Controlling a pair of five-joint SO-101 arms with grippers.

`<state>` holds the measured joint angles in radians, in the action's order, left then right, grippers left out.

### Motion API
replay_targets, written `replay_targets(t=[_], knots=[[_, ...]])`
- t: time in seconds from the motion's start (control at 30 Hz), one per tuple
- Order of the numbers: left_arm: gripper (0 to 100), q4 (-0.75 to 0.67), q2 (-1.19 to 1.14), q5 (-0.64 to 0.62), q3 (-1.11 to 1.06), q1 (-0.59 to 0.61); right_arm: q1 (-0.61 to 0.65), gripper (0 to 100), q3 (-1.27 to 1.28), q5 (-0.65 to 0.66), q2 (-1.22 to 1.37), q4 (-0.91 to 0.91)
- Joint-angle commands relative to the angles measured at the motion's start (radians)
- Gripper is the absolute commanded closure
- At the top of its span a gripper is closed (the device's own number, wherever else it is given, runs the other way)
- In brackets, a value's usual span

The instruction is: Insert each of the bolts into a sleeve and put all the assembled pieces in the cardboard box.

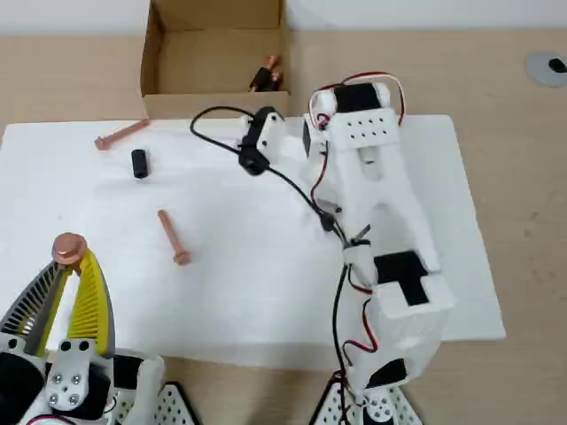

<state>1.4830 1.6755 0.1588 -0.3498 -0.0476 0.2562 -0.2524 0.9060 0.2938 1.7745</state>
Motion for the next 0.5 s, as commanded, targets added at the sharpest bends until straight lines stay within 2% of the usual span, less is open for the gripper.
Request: replay_targets(t=[0.0,0.27,0.4,0.47], knots=[[95,-0.002,-0.048,-0.018,0.048,0.012,0.012,82.0,0.067,0.037,-0.053,0.006],[95,0.0,-0.05,-0.018,0.048,0.014,-0.127,82.0,-0.087,-0.026,0.074,-0.015],[95,0.0,-0.05,-0.02,0.048,0.014,-0.14,82.0,-0.171,-0.117,0.145,-0.014],[95,0.0,-0.05,-0.02,0.048,0.015,-0.137,82.0,-0.189,-0.118,0.185,0.002]])
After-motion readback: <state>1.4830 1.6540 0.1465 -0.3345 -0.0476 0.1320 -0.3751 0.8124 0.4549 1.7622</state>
